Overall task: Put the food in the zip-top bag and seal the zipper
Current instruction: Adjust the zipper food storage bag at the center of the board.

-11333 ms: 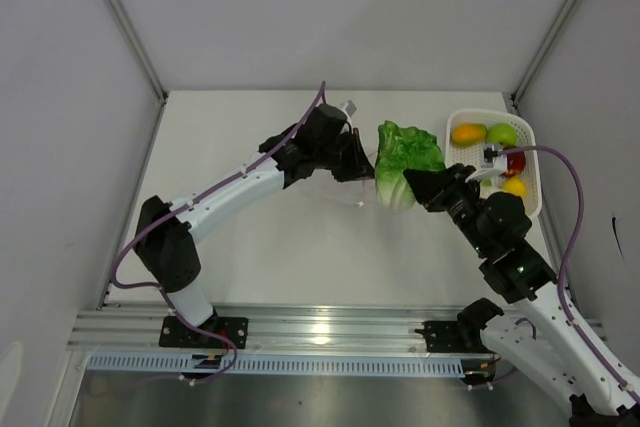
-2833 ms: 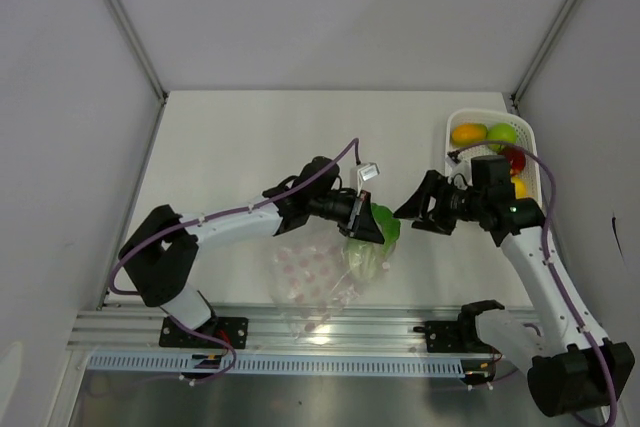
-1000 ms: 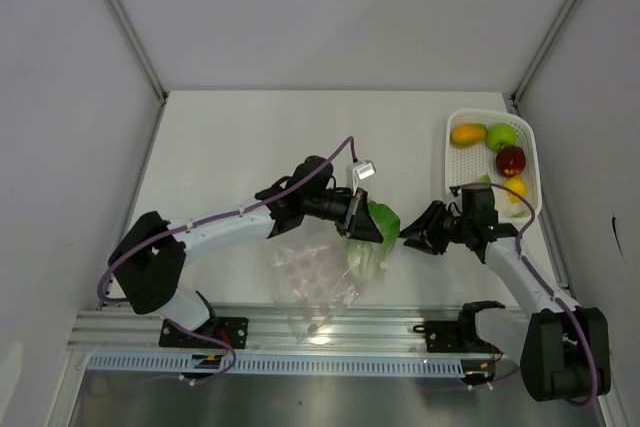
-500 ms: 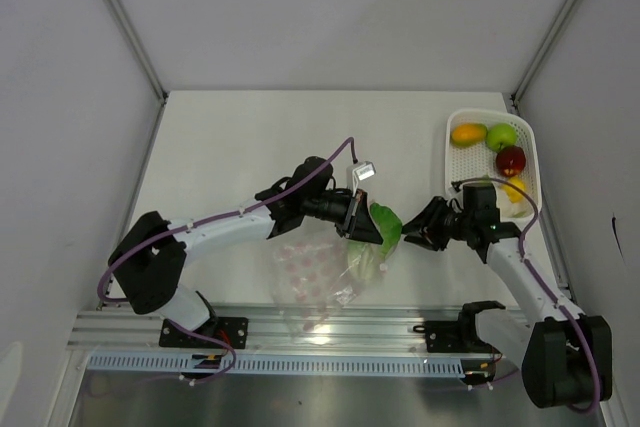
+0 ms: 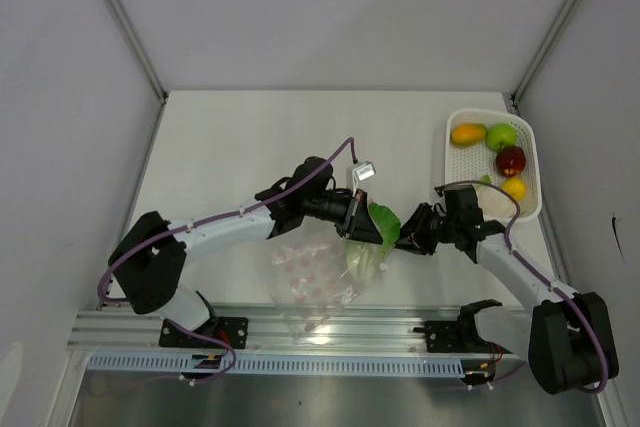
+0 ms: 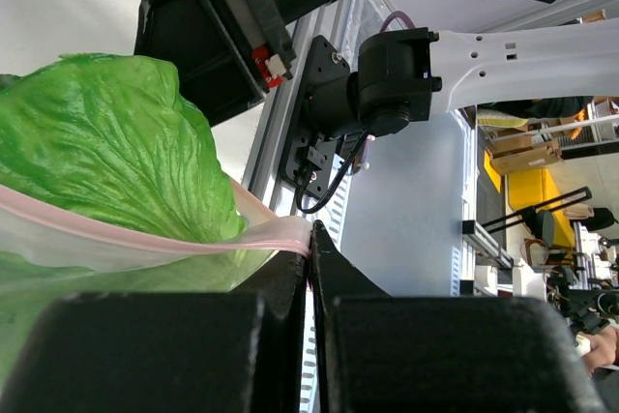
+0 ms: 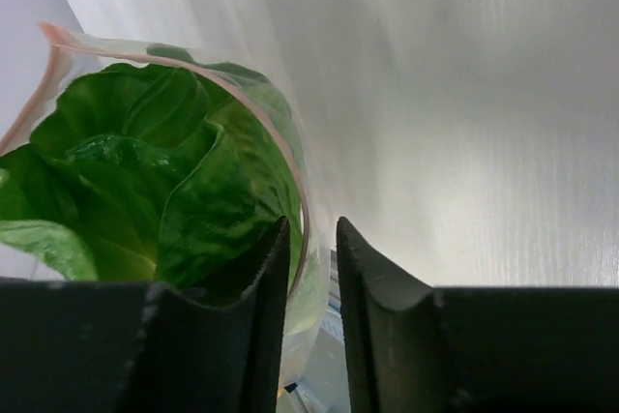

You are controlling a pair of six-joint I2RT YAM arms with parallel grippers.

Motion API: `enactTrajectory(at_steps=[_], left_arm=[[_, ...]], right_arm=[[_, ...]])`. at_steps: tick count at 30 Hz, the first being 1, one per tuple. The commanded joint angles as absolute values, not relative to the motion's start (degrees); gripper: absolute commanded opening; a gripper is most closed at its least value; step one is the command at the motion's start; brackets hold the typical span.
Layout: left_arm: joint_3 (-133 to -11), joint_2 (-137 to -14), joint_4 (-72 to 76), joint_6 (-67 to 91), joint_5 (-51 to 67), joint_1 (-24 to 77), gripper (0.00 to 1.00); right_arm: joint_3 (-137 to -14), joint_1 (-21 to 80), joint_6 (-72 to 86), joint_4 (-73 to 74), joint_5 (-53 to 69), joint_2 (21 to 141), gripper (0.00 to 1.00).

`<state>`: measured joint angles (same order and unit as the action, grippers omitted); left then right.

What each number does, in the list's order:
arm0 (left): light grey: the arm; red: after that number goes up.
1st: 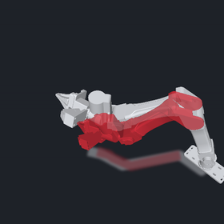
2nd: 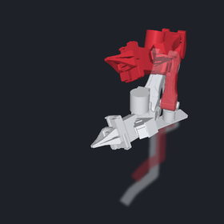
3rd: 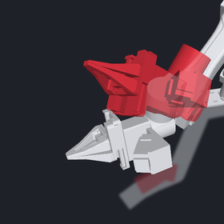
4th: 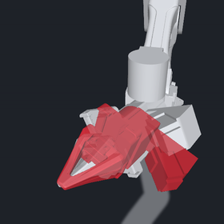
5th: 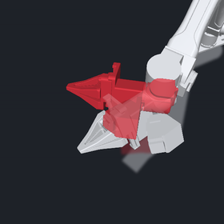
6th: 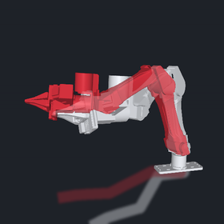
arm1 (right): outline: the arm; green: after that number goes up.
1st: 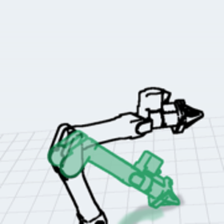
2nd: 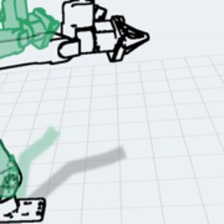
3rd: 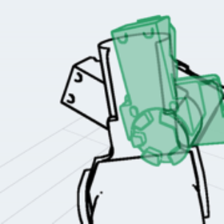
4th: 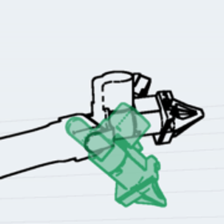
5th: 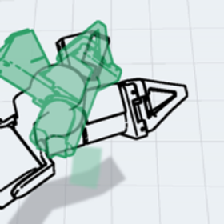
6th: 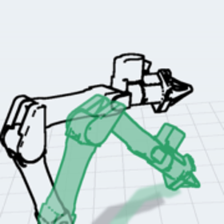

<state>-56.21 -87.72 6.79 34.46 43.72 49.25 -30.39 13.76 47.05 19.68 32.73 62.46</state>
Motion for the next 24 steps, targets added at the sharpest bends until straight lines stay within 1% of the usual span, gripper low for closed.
enactTrajectory(at_steps=[1, 2, 3, 5, 6, 7, 8, 10, 11, 12, 13, 14, 17, 20, 24], left_arm=[[-56.5, -85.1, 10.5, 34.3, 45.6, 49.3, 0.01], [-56.3, -85.0, 10.5, 34.3, 45.6, 49.3, 0.01], [-56.3, -84.9, 10.5, 34.3, 45.6, 49.3, 0.01], [-56.2, -84.7, 10.2, 34.1, 45.2, 49.3, 0.01], [-56.2, -84.3, 9.2, 33.8, 44.7, 49.3, 0.01], [-56.2, -83.9, 8.2, 33.5, 44.0, 49.3, 0.01], [-57.3, -83.5, 6.3, 33.1, 40.8, 49.3, 0.01], [-58.7, -81.6, -3.6, 31.7, 35.8, 49.3, 0.01], [-61.8, -81.0, -7.5, 31.4, 29.9, 49.3, 0.01], [-62.7, -80.3, -11.0, 30.9, 27.9, 49.3, 0.01], [-63.5, -78.8, -14.8, 30.6, 26.8, 49.4, 0.01], [-64.8, -77.9, -15.6, 30.5, 26.2, 49.3, 0.00], [-65.3, -73.8, -15.3, 31.2, 26.8, 49.3, 0.01], [-64.6, -71.9, -13.9, 32.3, 26.9, 49.4, 0.00], [-64.1, -74.4, -14.8, 32.6, 25.2, 49.0, 0.01]], right_arm=[[-29.5, 14.8, 48.4, 15.3, 31.3, 64.0, 0.27], [-29.4, 14.8, 48.6, 14.5, 31.3, 64.5, 0.26], [-29.4, 14.9, 48.8, 14.0, 31.5, 65.0, 0.21], [-29.7, 14.9, 48.4, 12.0, 31.6, 67.1, 0.10], [-31.2, 14.9, 47.9, 11.8, 31.8, 67.6, 0.00], [-32.5, 14.9, 45.9, 13.2, 31.5, 68.1, 0.00], [-33.9, 15.1, 44.7, 14.5, 30.9, 67.7, 0.00], [-39.3, 16.3, 41.8, 19.8, 27.2, 65.4, 0.00], [-41.4, 16.9, 41.0, 21.9, 25.7, 62.1, 0.00], [-43.5, 17.5, 40.3, 25.8, 24.3, 60.4, 0.00], [-48.3, 18.6, 39.9, 27.8, 22.0, 58.9, 0.00], [-50.8, 19.2, 39.6, 29.7, 21.3, 56.7, 0.00], [-59.3, 21.6, 40.1, 35.8, 20.7, 55.4, 0.00], [-61.3, 24.1, 40.3, 38.0, 19.0, 55.6, 0.00], [-56.3, 25.1, 40.0, 35.4, 17.3, 58.0, 0.00]])
